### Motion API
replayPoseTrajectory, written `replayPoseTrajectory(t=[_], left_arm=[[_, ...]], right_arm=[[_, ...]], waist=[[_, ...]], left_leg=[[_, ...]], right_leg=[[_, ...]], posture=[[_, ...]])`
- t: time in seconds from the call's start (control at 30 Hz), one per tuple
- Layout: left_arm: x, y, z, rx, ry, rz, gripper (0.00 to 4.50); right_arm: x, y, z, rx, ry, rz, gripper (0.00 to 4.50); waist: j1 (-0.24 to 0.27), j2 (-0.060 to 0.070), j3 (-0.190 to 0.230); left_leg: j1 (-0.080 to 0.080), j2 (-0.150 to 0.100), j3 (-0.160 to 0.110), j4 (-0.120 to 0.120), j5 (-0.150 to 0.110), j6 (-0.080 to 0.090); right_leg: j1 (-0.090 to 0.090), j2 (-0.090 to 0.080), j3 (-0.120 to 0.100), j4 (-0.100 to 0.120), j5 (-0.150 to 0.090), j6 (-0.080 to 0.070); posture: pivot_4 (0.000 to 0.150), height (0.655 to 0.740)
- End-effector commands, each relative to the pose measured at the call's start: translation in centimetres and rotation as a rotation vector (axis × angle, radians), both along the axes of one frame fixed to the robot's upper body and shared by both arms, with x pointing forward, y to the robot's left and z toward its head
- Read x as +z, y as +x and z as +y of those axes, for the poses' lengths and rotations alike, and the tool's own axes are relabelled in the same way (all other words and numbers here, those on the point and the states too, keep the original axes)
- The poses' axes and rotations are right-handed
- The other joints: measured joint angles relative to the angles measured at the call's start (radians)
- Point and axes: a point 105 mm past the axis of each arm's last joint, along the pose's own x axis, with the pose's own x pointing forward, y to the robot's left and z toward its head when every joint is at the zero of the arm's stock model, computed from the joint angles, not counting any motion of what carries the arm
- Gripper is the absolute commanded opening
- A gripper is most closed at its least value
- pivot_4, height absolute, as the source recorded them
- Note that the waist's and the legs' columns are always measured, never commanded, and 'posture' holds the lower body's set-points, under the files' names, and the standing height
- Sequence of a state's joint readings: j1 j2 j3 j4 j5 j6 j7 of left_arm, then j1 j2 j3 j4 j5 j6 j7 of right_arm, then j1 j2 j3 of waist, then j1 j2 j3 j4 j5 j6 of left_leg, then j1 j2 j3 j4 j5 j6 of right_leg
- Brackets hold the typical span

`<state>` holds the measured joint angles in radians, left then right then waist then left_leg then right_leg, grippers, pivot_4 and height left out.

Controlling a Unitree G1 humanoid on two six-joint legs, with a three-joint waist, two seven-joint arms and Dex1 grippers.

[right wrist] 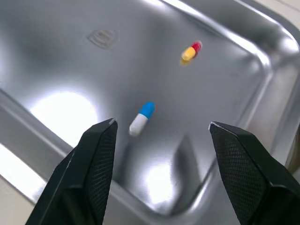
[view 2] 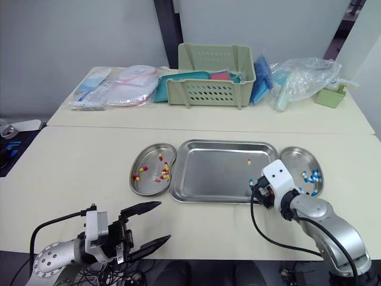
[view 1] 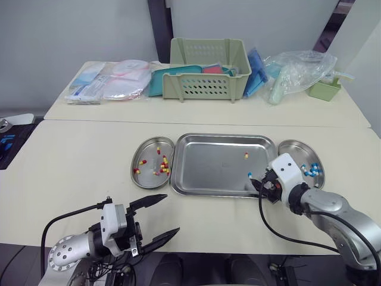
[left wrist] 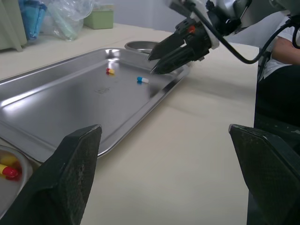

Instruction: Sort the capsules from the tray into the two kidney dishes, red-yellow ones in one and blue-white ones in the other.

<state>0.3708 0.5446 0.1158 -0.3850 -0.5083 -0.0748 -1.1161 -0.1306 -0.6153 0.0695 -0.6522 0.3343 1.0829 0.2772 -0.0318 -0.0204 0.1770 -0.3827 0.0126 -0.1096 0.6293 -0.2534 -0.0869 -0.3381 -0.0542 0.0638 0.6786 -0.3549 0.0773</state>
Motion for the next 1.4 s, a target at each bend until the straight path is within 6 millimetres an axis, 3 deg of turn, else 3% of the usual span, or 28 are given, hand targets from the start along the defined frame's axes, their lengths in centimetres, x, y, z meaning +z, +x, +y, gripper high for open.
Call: replayPoseTrajectory(t=[0.03,0.2,0.43,0.53,0.9,1.2,1.37,1.4], left_arm=[[0.4,0.1,-0.3,0.002,-0.008,-0.036,4.50],[0.3,0.2,-0.5,0.016,-0.014,-0.043,4.50],[0.0,0.2,-0.7,0.022,-0.015,-0.045,4.50],[0.0,0.3,-0.8,0.024,-0.015,-0.047,4.50],[0.0,0.6,-0.8,0.023,-0.009,-0.048,4.50],[0.6,0.2,-1.2,-0.065,-0.028,-0.052,4.50],[1.0,-0.1,-1.5,-0.137,-0.035,-0.058,4.50],[1.1,-0.1,-1.7,-0.152,-0.036,-0.068,4.50]], right_arm=[[0.3,0.6,0.7,0.000,0.010,0.007,3.27],[0.1,1.2,1.9,0.018,0.024,0.040,3.27],[-0.7,1.3,1.8,0.020,0.002,0.076,3.27],[-1.0,1.3,1.6,0.023,-0.014,0.087,2.76],[-1.0,1.2,1.8,0.089,-0.090,0.048,0.03],[2.3,0.4,0.5,0.137,-0.065,-0.047,0.03],[3.7,-0.6,-2.3,0.088,-0.059,-0.061,0.03],[4.1,-0.8,-3.9,0.037,-0.063,-0.063,0.03]], waist=[[0.000,0.000,0.000],[-0.001,0.001,0.000],[-0.001,0.001,0.000],[-0.001,0.001,0.000],[-0.001,0.001,0.000],[0.000,0.001,0.001],[0.001,0.001,0.001],[0.001,0.001,0.001]], left_leg=[[0.000,0.000,0.000,0.000,0.000,0.000],[0.000,0.000,0.000,0.000,0.000,0.000],[-0.001,0.000,0.000,0.000,0.000,0.000],[-0.001,0.000,0.000,0.000,0.000,0.000],[-0.001,0.000,0.000,0.000,0.000,0.000],[-0.002,0.000,0.000,0.000,0.000,0.000],[-0.002,0.000,0.000,0.000,0.000,0.000],[-0.003,0.000,0.000,0.000,0.000,0.000]], right_leg=[[0.000,0.000,0.000,0.000,0.000,0.000],[-0.001,0.000,0.000,0.000,0.000,0.000],[-0.002,0.000,0.000,0.001,0.000,0.000],[-0.002,0.000,0.000,0.001,0.000,0.000],[-0.002,0.000,0.000,0.001,0.000,0.000],[-0.003,0.000,0.000,0.000,0.000,0.000],[-0.003,0.000,0.000,0.000,0.000,0.000],[-0.003,0.000,0.000,0.000,0.000,0.000]], posture=[[0.150,0.7400],[0.150,0.7400],[0.150,0.7400],[0.150,0.7400],[0.150,0.7400],[0.150,0.7400],[0.150,0.7400],[0.150,0.7400]])
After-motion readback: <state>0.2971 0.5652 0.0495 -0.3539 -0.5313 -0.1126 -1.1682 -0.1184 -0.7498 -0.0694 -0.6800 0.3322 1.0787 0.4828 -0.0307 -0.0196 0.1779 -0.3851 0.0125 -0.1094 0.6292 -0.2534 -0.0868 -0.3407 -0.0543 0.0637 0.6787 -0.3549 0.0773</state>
